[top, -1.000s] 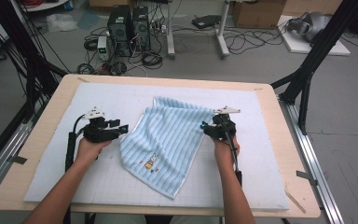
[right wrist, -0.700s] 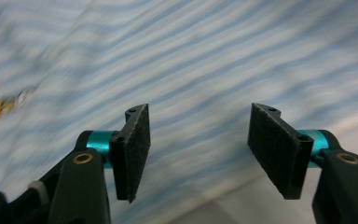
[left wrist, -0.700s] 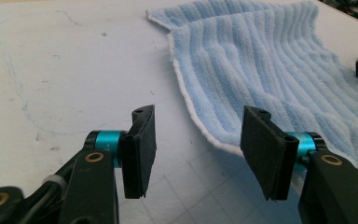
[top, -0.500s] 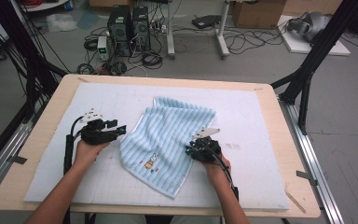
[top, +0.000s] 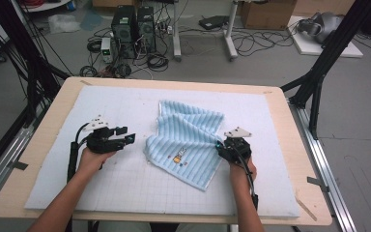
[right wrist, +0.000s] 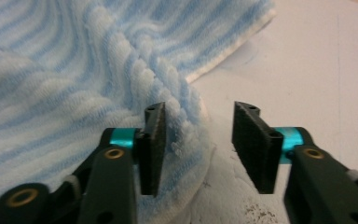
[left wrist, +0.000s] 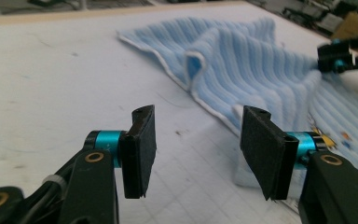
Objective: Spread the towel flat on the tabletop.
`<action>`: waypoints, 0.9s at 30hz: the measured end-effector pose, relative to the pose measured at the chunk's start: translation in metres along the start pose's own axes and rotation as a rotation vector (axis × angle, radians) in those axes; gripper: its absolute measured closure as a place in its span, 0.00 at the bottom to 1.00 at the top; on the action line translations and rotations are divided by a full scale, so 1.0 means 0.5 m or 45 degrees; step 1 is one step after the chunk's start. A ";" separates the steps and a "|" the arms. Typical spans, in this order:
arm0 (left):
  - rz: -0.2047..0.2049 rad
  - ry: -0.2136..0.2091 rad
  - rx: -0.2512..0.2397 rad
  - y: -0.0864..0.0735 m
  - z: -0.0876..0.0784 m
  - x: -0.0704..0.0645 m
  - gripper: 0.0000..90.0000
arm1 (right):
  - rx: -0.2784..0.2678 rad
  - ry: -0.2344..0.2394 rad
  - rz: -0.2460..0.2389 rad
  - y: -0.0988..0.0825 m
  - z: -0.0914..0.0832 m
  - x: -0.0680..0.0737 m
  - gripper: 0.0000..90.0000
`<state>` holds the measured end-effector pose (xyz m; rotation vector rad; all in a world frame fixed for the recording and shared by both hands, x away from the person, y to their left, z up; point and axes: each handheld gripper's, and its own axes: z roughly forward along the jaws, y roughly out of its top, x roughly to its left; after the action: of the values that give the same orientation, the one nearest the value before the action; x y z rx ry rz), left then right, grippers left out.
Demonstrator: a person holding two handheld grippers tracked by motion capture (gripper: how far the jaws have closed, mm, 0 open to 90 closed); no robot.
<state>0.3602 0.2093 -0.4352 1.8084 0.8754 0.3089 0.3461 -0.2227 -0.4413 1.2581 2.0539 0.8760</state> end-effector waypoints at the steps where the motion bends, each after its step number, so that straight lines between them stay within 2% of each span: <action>1: 0.009 -0.013 0.028 -0.003 0.008 -0.006 0.50 | -0.008 0.005 0.018 0.001 -0.003 -0.001 0.54; 4: 0.035 -0.038 0.110 -0.011 0.030 -0.021 0.50 | -0.041 0.045 0.019 0.002 -0.012 -0.001 0.50; 8: 0.068 -0.088 0.193 -0.016 0.052 -0.043 0.50 | -0.043 0.074 0.035 0.003 -0.019 0.002 0.46; 9: 0.083 -0.100 0.217 -0.017 0.057 -0.049 0.50 | -0.042 0.083 0.031 0.003 -0.021 0.002 0.46; 11: 0.147 -0.091 0.274 -0.017 0.063 -0.062 0.52 | -0.042 0.096 0.030 -0.001 -0.027 0.006 0.45; 12: 0.161 -0.090 0.283 -0.018 0.065 -0.067 0.52 | -0.042 0.096 0.030 -0.001 -0.027 0.006 0.45; 13: 0.170 -0.094 0.289 -0.019 0.067 -0.072 0.63 | -0.036 0.110 0.036 -0.006 -0.030 0.009 0.45; 14: 0.194 -0.075 0.299 -0.020 0.067 -0.078 0.63 | -0.036 0.110 0.036 -0.006 -0.030 0.009 0.45; 15: 0.214 -0.047 0.299 -0.021 0.066 -0.082 0.78 | -0.028 0.119 0.043 -0.014 -0.033 0.012 0.45; 16: 0.210 -0.041 0.294 -0.023 0.063 -0.086 0.89 | -0.028 0.126 0.039 -0.017 -0.035 0.014 0.45; 20: 0.220 -0.071 0.269 -0.035 0.047 -0.107 0.93 | -0.017 0.148 0.032 -0.031 -0.051 0.029 0.45; 21: 0.227 -0.079 0.263 -0.038 0.039 -0.113 1.00 | -0.020 0.147 0.023 -0.034 -0.056 0.033 0.45; 23: 0.213 -0.105 0.242 -0.047 0.024 -0.126 1.00 | -0.024 0.159 0.018 -0.038 -0.067 0.043 0.45; 26: 0.220 -0.129 0.236 -0.061 0.002 -0.142 1.00 | -0.030 0.174 0.015 -0.042 -0.077 0.053 0.45; 27: 0.223 -0.126 0.230 -0.065 -0.006 -0.146 1.00 | -0.026 0.200 0.016 -0.045 -0.081 0.058 0.45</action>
<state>0.2941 0.1667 -0.4491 2.0556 0.6949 0.2553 0.2922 -0.2133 -0.4370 1.2270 2.1540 1.0284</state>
